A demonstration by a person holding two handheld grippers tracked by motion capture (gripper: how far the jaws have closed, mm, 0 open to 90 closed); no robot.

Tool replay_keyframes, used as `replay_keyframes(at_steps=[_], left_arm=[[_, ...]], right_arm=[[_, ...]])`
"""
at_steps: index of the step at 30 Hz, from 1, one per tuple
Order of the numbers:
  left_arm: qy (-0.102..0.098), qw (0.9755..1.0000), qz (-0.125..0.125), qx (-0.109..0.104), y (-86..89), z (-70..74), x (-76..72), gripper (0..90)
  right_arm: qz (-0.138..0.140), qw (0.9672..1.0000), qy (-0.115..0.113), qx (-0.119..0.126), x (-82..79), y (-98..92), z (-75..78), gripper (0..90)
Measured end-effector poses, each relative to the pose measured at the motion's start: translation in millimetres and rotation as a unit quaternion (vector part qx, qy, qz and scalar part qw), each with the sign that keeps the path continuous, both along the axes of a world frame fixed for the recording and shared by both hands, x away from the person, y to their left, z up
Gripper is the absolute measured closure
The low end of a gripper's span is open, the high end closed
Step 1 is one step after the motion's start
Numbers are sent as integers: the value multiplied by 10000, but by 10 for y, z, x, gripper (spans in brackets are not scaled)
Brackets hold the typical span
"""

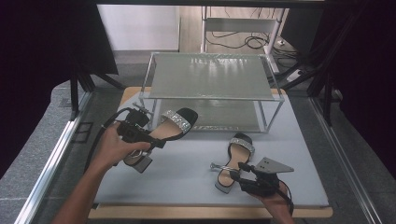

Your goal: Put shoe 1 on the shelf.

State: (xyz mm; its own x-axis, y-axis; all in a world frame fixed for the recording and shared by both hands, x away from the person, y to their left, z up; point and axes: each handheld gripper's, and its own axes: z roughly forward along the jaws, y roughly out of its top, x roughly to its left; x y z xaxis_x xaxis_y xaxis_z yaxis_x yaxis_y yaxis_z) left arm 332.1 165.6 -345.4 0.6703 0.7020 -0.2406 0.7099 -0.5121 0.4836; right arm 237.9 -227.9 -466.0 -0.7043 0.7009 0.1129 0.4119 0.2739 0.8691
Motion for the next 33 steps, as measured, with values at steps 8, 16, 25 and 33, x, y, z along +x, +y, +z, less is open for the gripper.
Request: replay_keyframes(at_steps=[8,16,25,33], left_arm=[[-96,9998,-136,-106,-90,242,64,420],[-126,9994,-208,-230,-205,482,217,421],[-192,9993,-218,-253,-391,721,425,421],[-184,9992,-143,-315,-492,818,633,421]], right_arm=[[3,10000,3,14,2,5,1,491],[4,10000,-6,14,3,-8,7,490],[17,10000,-6,16,3,-22,13,490],[-4,10000,3,40,1,-46,20,489]])
